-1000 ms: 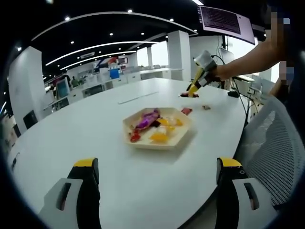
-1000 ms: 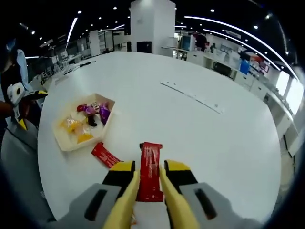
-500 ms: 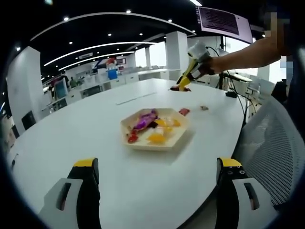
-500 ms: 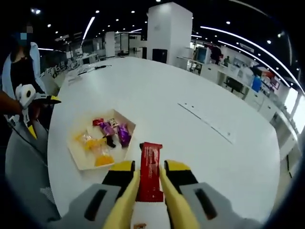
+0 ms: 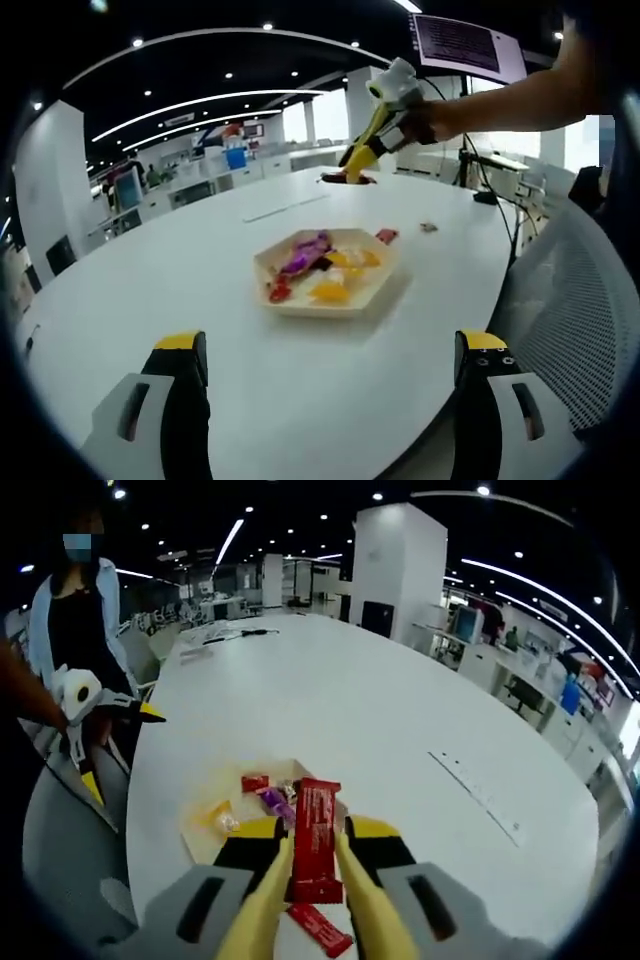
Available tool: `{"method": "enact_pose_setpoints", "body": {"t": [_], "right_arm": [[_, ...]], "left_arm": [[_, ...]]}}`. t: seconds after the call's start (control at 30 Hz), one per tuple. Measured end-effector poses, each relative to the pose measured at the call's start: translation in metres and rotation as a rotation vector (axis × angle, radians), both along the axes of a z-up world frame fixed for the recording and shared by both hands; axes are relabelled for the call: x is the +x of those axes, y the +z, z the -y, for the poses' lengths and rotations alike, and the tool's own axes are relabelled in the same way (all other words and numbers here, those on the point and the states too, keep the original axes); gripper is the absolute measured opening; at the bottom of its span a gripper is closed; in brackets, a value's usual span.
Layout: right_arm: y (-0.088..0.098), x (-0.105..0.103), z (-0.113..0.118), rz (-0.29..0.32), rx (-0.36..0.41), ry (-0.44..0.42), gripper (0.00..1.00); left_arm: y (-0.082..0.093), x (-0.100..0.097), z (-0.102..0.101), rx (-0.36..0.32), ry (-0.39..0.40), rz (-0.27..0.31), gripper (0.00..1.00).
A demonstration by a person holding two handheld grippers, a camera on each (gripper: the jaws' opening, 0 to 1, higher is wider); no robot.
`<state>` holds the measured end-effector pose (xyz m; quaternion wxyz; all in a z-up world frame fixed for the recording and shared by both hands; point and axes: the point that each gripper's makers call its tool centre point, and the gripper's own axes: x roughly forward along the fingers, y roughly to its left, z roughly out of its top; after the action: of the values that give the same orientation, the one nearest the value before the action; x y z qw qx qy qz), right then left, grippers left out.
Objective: Place the target food into the container with the food tongs after gripping and lifting it, then release it inside without dropping or visibly crushing the food.
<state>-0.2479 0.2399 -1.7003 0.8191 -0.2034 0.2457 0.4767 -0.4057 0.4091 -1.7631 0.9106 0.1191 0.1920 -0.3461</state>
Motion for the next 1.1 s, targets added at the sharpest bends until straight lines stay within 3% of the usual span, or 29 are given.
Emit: {"method": "enact_pose_setpoints", "body": {"t": [0.47, 1.1], "right_arm": [[-0.002, -0.019, -0.063, -0.006, -0.018, 0.128, 0.24], [-0.002, -0.024, -0.087, -0.008, -0.016, 0.172, 0.24]], "left_arm": [[0.006, 0.003, -0.003, -0.019, 0.023, 0.02, 1.0], [0.007, 0.003, -0.003, -0.024, 0.022, 0.024, 1.0]]}}
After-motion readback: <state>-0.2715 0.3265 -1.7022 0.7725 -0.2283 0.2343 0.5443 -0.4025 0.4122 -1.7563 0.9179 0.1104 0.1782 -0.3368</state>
